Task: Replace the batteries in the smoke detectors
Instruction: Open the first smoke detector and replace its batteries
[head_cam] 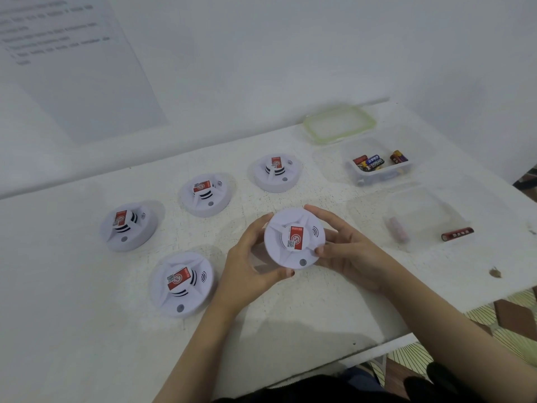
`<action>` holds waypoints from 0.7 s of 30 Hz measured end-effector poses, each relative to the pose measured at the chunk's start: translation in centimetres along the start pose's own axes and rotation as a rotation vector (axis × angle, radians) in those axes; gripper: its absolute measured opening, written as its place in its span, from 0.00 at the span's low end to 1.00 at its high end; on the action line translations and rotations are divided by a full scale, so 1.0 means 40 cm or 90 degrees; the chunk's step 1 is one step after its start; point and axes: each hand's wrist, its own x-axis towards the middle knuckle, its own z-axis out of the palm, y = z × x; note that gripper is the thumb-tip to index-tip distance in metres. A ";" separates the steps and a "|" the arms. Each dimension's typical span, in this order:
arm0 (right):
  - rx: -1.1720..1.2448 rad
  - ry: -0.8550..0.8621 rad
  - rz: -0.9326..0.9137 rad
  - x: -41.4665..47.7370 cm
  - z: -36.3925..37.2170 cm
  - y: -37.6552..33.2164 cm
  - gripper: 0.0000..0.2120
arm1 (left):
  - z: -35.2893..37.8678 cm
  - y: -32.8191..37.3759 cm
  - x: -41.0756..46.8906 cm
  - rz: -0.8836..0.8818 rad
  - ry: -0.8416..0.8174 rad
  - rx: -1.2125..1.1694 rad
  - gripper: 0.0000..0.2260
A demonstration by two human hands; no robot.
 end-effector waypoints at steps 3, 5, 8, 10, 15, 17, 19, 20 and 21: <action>0.003 -0.005 -0.003 -0.002 0.000 0.000 0.31 | 0.001 -0.005 -0.002 -0.016 0.001 -0.006 0.36; 0.003 0.000 -0.003 -0.002 0.002 0.000 0.31 | 0.001 -0.009 -0.002 -0.017 0.001 -0.005 0.37; 0.002 0.004 -0.001 -0.002 0.003 0.000 0.32 | 0.002 -0.011 -0.001 -0.018 0.000 0.001 0.37; 0.000 0.006 -0.001 -0.002 0.003 0.000 0.32 | 0.003 -0.009 -0.001 -0.019 0.000 -0.001 0.36; -0.006 0.012 -0.003 -0.004 0.002 0.001 0.30 | 0.003 -0.007 -0.003 -0.024 0.005 -0.014 0.37; -0.011 0.018 -0.002 -0.005 0.002 0.001 0.29 | 0.002 -0.006 -0.003 -0.018 0.005 -0.016 0.37; -0.016 0.022 0.001 -0.005 0.001 0.002 0.28 | 0.001 -0.006 -0.004 -0.022 0.008 -0.020 0.37; -0.015 0.024 0.001 -0.005 0.002 0.002 0.28 | 0.001 -0.005 -0.004 -0.025 0.010 -0.021 0.37; -0.015 0.024 0.000 -0.005 0.002 0.002 0.27 | 0.001 -0.005 -0.005 -0.026 0.014 -0.021 0.37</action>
